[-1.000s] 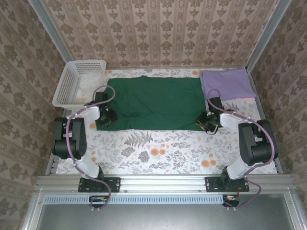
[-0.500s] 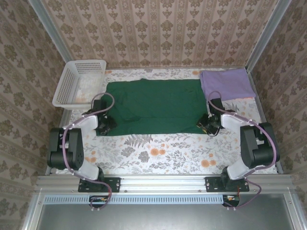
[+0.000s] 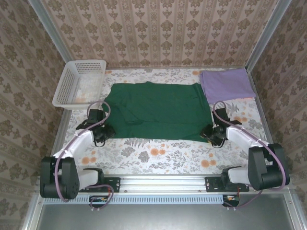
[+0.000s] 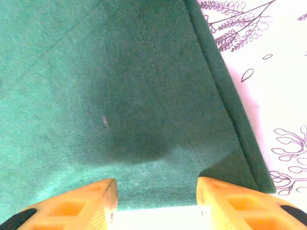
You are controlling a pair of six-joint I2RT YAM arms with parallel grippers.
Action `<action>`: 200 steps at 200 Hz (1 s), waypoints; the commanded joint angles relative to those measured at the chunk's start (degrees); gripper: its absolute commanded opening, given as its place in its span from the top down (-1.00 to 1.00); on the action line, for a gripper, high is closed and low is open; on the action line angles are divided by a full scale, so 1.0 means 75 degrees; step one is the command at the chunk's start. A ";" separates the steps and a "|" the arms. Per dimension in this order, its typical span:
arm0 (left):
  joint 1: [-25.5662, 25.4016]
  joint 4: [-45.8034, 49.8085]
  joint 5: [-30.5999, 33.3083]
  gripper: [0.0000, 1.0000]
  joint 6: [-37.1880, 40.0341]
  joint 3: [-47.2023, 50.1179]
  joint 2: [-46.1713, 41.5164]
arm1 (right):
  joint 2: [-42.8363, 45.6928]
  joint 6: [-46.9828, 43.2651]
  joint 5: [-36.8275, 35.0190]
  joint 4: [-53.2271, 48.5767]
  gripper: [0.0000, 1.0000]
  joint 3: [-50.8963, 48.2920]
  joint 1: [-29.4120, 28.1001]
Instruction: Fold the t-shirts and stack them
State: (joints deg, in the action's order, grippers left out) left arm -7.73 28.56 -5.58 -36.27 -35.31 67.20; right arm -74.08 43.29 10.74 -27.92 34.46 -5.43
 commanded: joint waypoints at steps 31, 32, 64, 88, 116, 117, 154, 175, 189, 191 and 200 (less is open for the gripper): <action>-0.0950 0.0306 0.0163 0.01 -0.0677 -0.0835 -0.0405 | 0.0868 0.0152 0.0490 0.0030 0.04 -0.0059 -0.0002; -0.0950 0.0282 0.0172 0.01 -0.0715 -0.0811 -0.0399 | 0.0879 0.0161 0.0507 0.0066 0.05 -0.0083 -0.0002; -0.0908 -0.0609 0.0292 -0.02 -0.1522 -0.0014 -0.0195 | 0.0848 0.0289 0.0677 0.0390 0.27 -0.0335 -0.0072; -0.0766 -0.1000 0.0174 -0.02 -0.1762 0.0190 0.0167 | 0.0502 0.0320 0.0654 0.0196 0.32 -0.0195 -0.0106; -0.0680 -0.1147 0.0166 -0.03 -0.2091 0.0294 0.0394 | 0.0497 0.0452 0.0175 -0.0062 0.14 -0.0166 -0.0456; -0.0681 -0.1147 0.0162 -0.03 -0.2102 0.0298 0.0399 | 0.0506 0.0463 0.0157 -0.0056 0.13 -0.0171 -0.0469; -0.0615 -0.1309 0.0555 -0.02 -0.2460 0.0493 0.0620 | 0.0620 0.1180 -0.0241 0.0103 0.00 -0.0401 -0.0885; -0.0546 -0.1438 0.0703 0.03 -0.2456 0.0536 0.0794 | 0.0691 0.1654 -0.0321 0.0174 -0.04 -0.0523 -0.0979; -0.0503 -0.1514 0.0776 0.07 -0.2374 0.0561 0.0910 | 0.0835 0.1944 -0.0460 0.0299 -0.05 -0.0671 -0.1037; -0.0496 -0.1520 0.0793 0.08 -0.2369 0.0560 0.0931 | 0.0858 0.1979 -0.0483 0.0318 -0.05 -0.0693 -0.1035; -0.0465 -0.1575 0.0840 0.14 -0.2316 0.0571 0.1011 | 0.0878 0.2120 -0.0723 0.0254 -0.05 -0.0698 -0.1045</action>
State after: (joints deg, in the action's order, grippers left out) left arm -11.88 18.50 -1.89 -53.19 -31.73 73.45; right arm -69.36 53.67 9.72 -25.82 30.48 -12.73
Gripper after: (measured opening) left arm 0.456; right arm 0.526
